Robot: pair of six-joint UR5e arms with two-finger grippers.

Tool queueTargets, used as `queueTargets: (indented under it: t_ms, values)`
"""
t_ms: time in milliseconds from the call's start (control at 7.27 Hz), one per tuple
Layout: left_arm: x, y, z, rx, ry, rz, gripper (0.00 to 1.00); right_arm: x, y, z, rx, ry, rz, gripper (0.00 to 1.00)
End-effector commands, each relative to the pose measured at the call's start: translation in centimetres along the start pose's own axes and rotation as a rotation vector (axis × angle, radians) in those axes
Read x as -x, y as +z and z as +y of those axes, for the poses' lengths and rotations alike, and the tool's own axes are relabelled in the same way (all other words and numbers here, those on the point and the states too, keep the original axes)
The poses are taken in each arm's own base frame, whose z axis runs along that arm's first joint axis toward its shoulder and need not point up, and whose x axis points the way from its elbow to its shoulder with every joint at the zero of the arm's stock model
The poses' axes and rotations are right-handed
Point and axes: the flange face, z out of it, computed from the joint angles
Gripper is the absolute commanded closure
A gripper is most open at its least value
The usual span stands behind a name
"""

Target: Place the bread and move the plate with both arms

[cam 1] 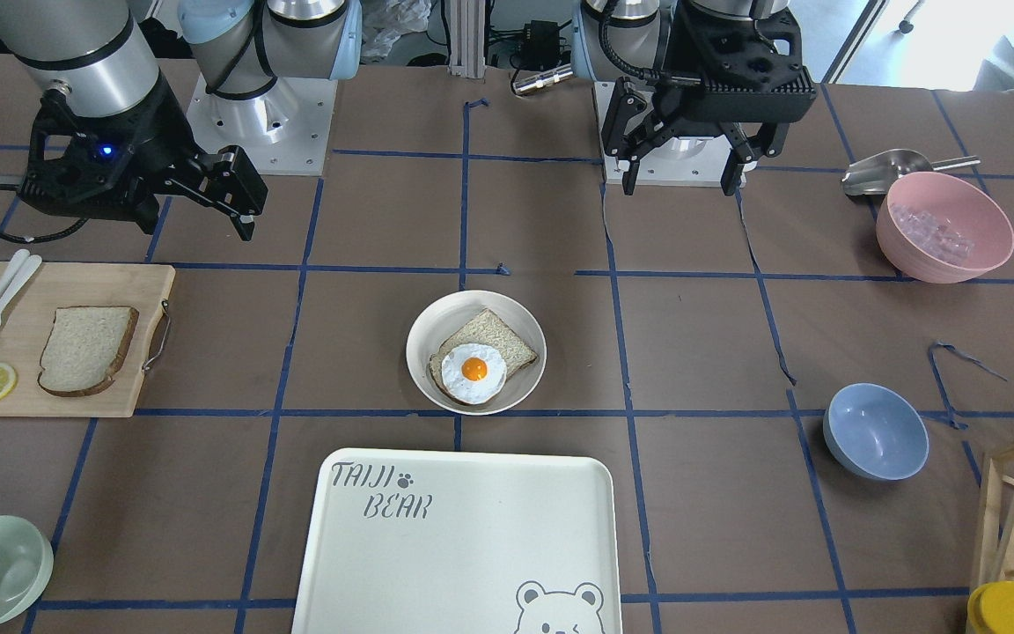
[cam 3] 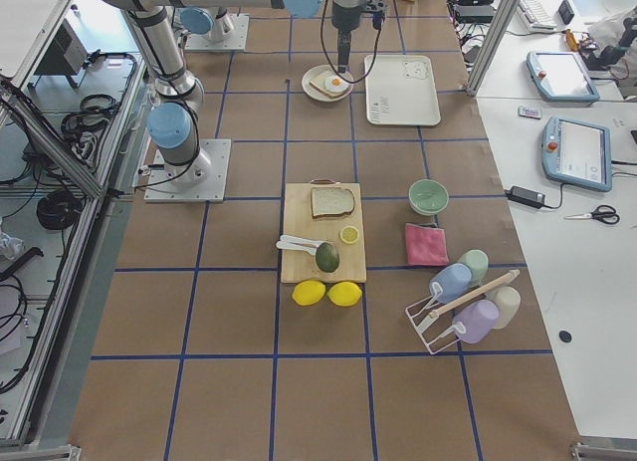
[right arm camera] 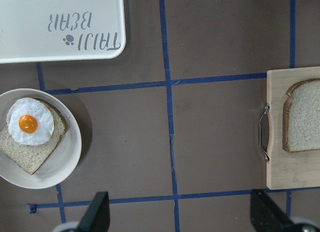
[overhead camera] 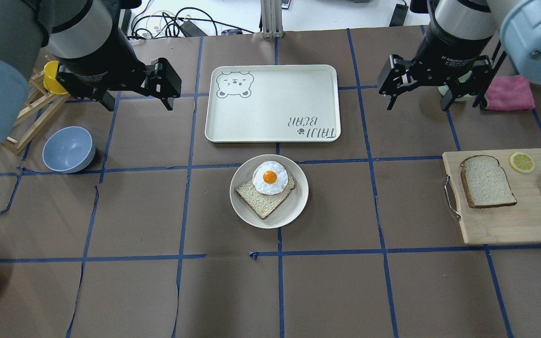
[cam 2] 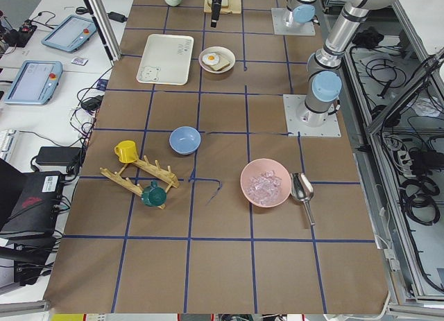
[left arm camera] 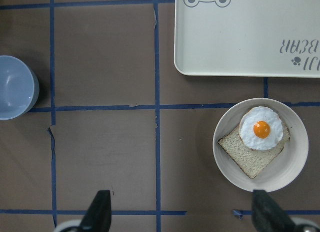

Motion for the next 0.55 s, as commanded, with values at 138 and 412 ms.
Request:
queueTargets:
  t_ms: [138, 412]
  values:
    - [0.0, 0.03, 0.01, 0.001, 0.0, 0.0, 0.0, -0.2, 0.99, -0.23, 0.023, 0.004, 0.003, 0.0]
    - [0.0, -0.04, -0.01, -0.001, 0.0, 0.0, 0.0, -0.07, 0.74, -0.15, 0.016, 0.0, -0.003, 0.0]
